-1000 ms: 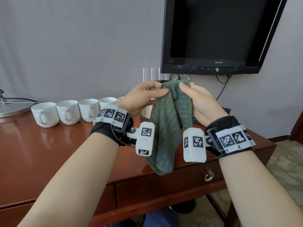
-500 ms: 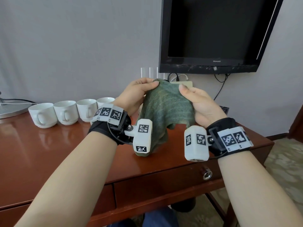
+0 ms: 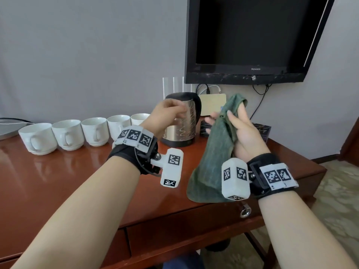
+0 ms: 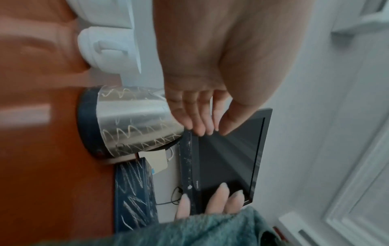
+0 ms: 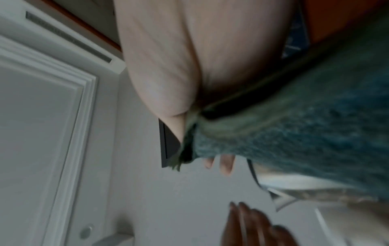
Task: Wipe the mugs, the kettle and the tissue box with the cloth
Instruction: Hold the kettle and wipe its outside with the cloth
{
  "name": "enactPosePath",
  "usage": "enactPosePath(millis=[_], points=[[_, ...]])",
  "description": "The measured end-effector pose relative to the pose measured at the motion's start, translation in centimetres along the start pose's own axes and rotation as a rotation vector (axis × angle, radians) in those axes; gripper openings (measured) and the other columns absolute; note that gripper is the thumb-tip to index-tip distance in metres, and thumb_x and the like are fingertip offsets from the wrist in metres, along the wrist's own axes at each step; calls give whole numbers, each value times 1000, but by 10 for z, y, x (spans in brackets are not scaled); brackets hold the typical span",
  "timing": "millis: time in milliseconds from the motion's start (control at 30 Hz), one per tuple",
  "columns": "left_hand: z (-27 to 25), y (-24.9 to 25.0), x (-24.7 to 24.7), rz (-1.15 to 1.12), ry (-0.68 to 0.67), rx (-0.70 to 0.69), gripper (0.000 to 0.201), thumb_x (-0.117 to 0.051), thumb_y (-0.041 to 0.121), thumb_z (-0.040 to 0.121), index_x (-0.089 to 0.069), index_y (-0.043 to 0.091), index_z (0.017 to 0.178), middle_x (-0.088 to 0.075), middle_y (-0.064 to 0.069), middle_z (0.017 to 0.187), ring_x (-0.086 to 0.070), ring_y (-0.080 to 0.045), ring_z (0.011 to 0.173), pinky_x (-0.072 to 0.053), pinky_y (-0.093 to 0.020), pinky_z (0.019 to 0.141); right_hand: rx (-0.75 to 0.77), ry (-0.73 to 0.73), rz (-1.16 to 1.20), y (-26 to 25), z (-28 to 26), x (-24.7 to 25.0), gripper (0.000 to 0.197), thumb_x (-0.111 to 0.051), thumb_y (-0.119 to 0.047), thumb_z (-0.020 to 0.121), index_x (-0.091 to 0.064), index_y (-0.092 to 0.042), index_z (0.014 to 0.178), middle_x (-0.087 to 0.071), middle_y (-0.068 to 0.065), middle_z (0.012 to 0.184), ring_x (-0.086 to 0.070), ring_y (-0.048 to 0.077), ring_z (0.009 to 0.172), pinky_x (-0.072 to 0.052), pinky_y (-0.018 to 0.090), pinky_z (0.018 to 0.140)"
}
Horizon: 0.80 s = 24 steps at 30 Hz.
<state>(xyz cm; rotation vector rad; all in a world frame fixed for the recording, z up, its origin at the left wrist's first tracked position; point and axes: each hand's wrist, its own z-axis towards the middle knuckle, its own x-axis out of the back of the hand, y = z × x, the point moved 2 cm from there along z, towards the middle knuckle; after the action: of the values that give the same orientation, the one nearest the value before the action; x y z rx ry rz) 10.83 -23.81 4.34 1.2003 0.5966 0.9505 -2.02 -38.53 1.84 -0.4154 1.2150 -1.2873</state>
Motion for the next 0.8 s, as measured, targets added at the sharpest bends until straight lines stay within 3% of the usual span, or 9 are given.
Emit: enactPosePath(millis=[100, 167, 267, 367, 467, 567, 667, 733, 800], points=[[16, -4, -6, 194, 106, -87, 12, -61, 6, 92, -56, 17, 92, -56, 5, 88, -54, -5, 73, -42, -8, 54, -136, 23, -97, 17, 9, 11, 57, -34, -12, 105, -17, -40, 151, -70, 13, 81, -69, 25, 73, -60, 41, 68], [28, -6, -11, 339, 155, -141, 12, -61, 8, 92, -54, 15, 99, -56, 1, 98, -55, -7, 75, -41, -7, 55, -206, 55, -160, 29, 19, 23, 56, -34, -12, 105, -20, -41, 150, -62, 10, 71, -59, 20, 57, -52, 32, 50], [50, -11, -18, 665, 200, -227, 24, -58, 14, 90, -57, 13, 114, -54, -7, 125, -52, -21, 113, -45, -29, 95, -254, 101, -158, 46, 39, 43, 55, -34, -12, 105, -22, -42, 149, -47, 6, 66, -41, 12, 44, -34, 20, 37], [77, -7, -29, 930, 197, -254, 38, -54, 21, 92, -54, 10, 129, -51, -7, 134, -41, -24, 126, -37, -36, 105, -283, 133, -114, 59, 55, 61, 53, -33, -12, 105, -24, -43, 147, -43, 4, 64, -35, 10, 41, -29, 18, 35], [110, 1, -44, 1104, 170, -264, 43, -52, 26, 95, -50, 7, 134, -50, -10, 138, -42, -27, 129, -37, -37, 103, -293, 131, -103, 65, 71, 74, 52, -33, -12, 105, -26, -41, 147, -43, 4, 65, -35, 9, 41, -29, 18, 35], [141, -1, -51, 1210, 140, -106, 42, -50, 29, 96, -50, 6, 131, -56, -12, 130, -50, -30, 123, -42, -38, 96, -300, 104, -121, 65, 92, 82, 53, -32, -12, 105, -24, -41, 148, -41, 4, 65, -34, 10, 40, -28, 18, 35], [162, -5, -53, 1271, 86, -1, 27, -46, 31, 100, -56, 7, 105, -59, -10, 100, -57, -30, 102, -40, -34, 80, -304, 68, -135, 63, 107, 88, 53, -33, -12, 105, -25, -42, 147, -41, 4, 64, -34, 10, 40, -27, 19, 34], [174, -7, -55, 1294, 69, 19, 30, -45, 27, 101, -50, 8, 79, -55, -6, 80, -56, -27, 83, -39, -29, 65, -307, 41, -146, 65, 114, 90, 51, -33, -12, 105, -28, -40, 147, -41, 4, 64, -34, 10, 40, -27, 19, 34], [180, -6, -56, 1328, 72, 27, 35, -47, 20, 100, -42, 10, 67, -47, -3, 67, -51, -22, 68, -33, -27, 51, -309, 28, -153, 67, 119, 91, 49, -33, -11, 105, -31, -37, 146, -41, 4, 63, -34, 11, 40, -26, 17, 34]])
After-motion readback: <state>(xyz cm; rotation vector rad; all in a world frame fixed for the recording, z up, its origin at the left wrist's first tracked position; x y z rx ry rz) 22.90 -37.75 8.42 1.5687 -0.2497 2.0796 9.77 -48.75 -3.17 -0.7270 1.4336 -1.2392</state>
